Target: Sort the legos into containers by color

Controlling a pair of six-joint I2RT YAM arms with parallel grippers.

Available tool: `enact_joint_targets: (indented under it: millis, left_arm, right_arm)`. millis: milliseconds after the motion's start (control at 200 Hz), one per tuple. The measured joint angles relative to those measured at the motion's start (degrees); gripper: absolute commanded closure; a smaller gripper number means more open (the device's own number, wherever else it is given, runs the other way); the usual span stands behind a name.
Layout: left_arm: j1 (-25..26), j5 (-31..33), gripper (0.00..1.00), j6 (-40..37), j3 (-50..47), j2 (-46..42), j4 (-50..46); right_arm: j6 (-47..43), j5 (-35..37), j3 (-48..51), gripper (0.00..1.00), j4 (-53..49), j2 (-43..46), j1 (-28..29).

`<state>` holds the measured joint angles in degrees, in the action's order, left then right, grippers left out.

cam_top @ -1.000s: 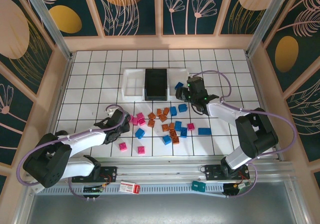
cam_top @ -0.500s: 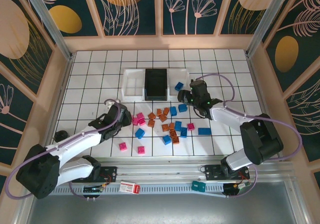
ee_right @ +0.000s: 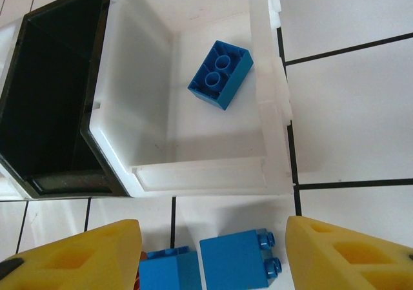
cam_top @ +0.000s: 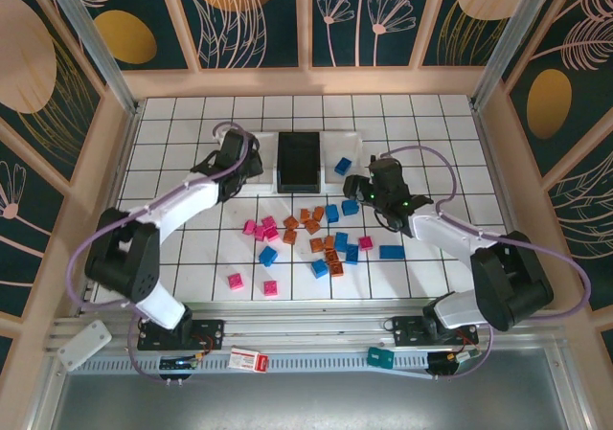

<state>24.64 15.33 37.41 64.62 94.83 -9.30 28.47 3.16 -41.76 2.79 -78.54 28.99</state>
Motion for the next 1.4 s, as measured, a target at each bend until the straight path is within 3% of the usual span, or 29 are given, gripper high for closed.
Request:
enact_joint_targets:
  millis: [200, 490, 781, 871, 991, 1161, 1266, 1396]
  left_arm:
    - [-1.11, 0.37, 0.73, -1.36, 9.92, 9.49, -1.68]
    - [-1.53, 0.11, 0.49, -1.46, 18.78, 18.47, -4.33]
    - [-1.53, -1.46, 0.28, -1.25, 20.90, 18.18, -4.79]
    - [-1.51, -3.65, 0.21, -1.18, 19.04, 15.21, -3.96]
    - [-1.01, -6.03, 0.01, -0.68, 13.86, 7.32, -2.49]
    - [3.98, -7.67, 0.01, -0.55, 3.76, -6.99, 1.84]
    - [7.54, -9.64, 0.01, 0.33, -5.44, -15.50, 4.98]
    - [8.11, -10.82, 0.01, 2.40, -17.31, -23.63, 6.43]
  right_arm:
    - [0.00, 0.26, 0.46, 0.38, -0.52, 1.90, 0.00]
    - [0.46, -0.02, 1.81, 0.37, -1.36, 2.56, 0.00]
    - [0.63, -0.22, 4.22, 0.37, -3.43, 6.49, 0.22]
    - [0.63, -0.35, 4.63, 0.37, -3.80, 7.45, 0.42]
    - [0.63, -1.03, 5.03, 0.37, -5.05, 8.33, 1.29]
    - [0.59, -1.55, 5.07, 0.37, -8.15, 8.79, 6.51]
    - [0.63, -1.62, 5.20, 0.37, -10.23, 9.11, 12.44]
    - [1.11, -1.51, 5.40, 0.37, -12.02, 9.07, 20.72]
